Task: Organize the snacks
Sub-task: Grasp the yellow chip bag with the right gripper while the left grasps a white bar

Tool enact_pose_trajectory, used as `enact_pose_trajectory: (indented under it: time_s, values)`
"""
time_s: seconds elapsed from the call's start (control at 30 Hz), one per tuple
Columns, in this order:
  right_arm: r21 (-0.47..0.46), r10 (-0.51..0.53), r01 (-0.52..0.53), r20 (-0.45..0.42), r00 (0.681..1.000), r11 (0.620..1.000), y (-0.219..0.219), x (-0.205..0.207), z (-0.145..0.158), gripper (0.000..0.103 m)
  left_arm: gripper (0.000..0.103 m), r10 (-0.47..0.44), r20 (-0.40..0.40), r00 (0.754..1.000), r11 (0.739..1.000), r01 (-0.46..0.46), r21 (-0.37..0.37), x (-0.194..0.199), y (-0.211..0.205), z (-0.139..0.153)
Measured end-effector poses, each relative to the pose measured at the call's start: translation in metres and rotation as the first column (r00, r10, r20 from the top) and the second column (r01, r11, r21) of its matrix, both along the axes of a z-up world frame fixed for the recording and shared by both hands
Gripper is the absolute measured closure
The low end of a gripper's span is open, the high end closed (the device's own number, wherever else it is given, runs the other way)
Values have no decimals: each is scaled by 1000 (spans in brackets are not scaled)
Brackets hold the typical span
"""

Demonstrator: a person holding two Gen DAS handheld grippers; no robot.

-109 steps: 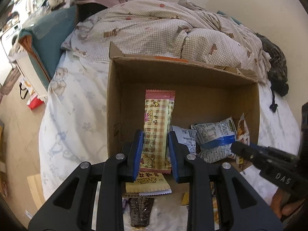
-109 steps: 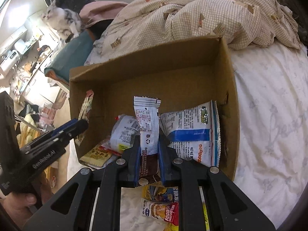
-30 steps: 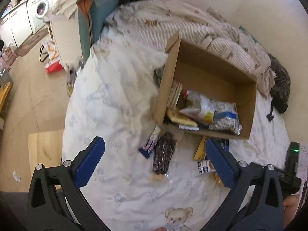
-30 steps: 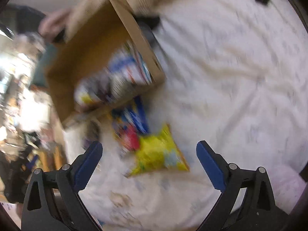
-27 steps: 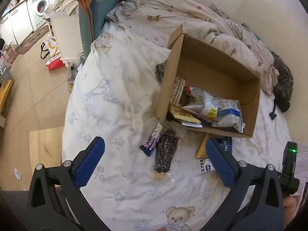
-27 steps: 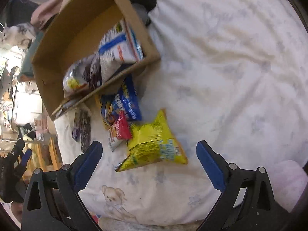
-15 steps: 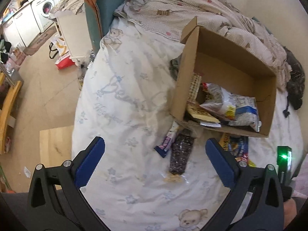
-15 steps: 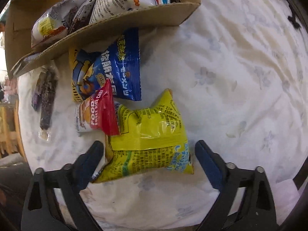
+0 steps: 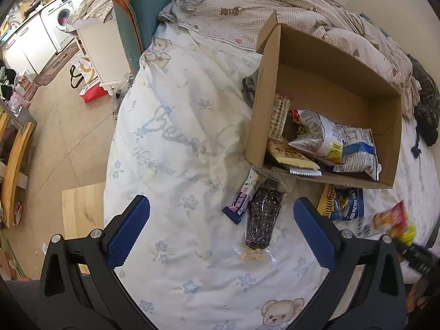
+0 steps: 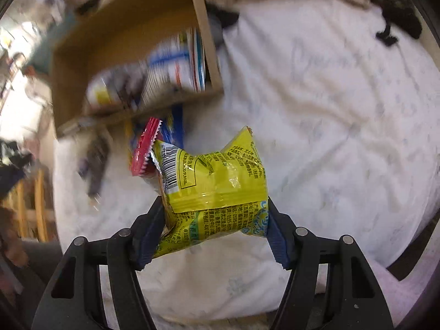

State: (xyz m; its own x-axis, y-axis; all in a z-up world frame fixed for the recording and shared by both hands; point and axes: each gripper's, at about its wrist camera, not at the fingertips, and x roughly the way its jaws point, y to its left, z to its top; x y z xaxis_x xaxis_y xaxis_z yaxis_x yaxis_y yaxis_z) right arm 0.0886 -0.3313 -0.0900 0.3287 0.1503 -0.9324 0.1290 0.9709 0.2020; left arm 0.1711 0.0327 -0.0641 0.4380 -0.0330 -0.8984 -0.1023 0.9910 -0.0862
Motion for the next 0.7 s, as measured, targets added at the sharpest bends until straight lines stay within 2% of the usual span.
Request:
enact_pose_trajectory:
  time_s: [0.1,0.2,0.33,0.47,0.57,0.7]
  values:
    - [-1,-22,22,68,997,1000,2,6,12,34,0,-4,-9,1000,999,4,37,1,1,-6]
    - [34,1,-5,106,994,999,10,10,20,34,0,18,-33,999,999,-17,30,4,8,-13]
    - [104,56,-63,64,996,993,21,16,13,34,0,30,-71,997,999,-28,23,6,11,-24]
    - [99,57,-61,48,997,993,19,13,12,34,1,5,-86,996,999,-2,36,11,2,-32]
    - [145,35,-42,56,998,989,16,13,11,34,2,-23,-86,996,998,28,48,15,-7,-36]
    - [170,33,-45,73,997,984,15,14,14,34,11,-85,-109,990,994,93,64,25,-21,-47]
